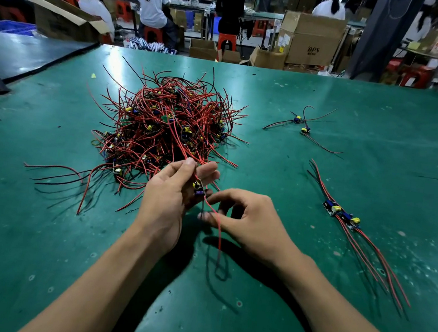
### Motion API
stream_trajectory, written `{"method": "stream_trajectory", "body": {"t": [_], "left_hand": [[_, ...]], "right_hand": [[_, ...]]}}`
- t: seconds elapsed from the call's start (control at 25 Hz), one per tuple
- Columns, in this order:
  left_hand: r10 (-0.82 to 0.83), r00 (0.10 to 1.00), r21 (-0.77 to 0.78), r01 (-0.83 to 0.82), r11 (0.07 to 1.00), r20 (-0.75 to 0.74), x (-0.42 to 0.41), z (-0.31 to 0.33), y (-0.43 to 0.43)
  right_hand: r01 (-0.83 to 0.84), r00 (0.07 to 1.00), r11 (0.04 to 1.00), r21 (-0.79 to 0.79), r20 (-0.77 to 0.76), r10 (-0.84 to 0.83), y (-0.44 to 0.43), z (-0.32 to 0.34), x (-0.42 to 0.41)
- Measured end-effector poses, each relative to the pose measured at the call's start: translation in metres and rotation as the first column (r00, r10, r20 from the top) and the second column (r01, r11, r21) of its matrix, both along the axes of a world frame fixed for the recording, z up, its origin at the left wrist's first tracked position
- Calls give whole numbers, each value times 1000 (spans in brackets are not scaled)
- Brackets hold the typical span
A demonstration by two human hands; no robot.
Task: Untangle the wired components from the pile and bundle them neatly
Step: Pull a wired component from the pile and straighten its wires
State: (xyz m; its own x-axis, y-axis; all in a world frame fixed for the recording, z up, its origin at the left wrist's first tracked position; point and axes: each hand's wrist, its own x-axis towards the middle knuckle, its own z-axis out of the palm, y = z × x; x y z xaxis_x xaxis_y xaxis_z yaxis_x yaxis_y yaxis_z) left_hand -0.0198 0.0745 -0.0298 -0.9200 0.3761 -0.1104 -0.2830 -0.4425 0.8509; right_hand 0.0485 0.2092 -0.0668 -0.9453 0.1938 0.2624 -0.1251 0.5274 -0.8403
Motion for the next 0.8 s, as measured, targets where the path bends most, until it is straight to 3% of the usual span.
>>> {"method": "stream_trajectory", "body": {"t": [0.08,0.16,0.24,0.28,0.36,0.4,0.6,0.8], "left_hand": [[-1,999,-6,1,1000,37,2,0,0],[-30,998,-21,31,999,57,4,0,-1],[-67,996,-34,69,997,52,3,-2,-3],[-84,995,-34,85,996,53,2,-3,-4],[-107,992,-23,108,994,61,1,-4,-5],[-115,991,-12,116,993,68,0,-5,-5],[-222,973,62,219,974,60,-1,-8,-8],[-489,860,96,479,872,148,4,-11,-7]], "right_hand": [[38,996,995,87,-83,-30,-6,0,1],[90,985,994,55,-155,-81,-11,1,1],[121,979,988,-96,-155,-135,-13,4,0],[111,985,960,-257,-103,-141,-12,7,1],[65,997,779,-624,8,-77,-10,15,1],[51,999,685,-727,28,-44,-7,18,1],[3,1000,488,-873,4,1,0,24,0],[-152,955,279,-948,-68,289,5,30,9]]}}
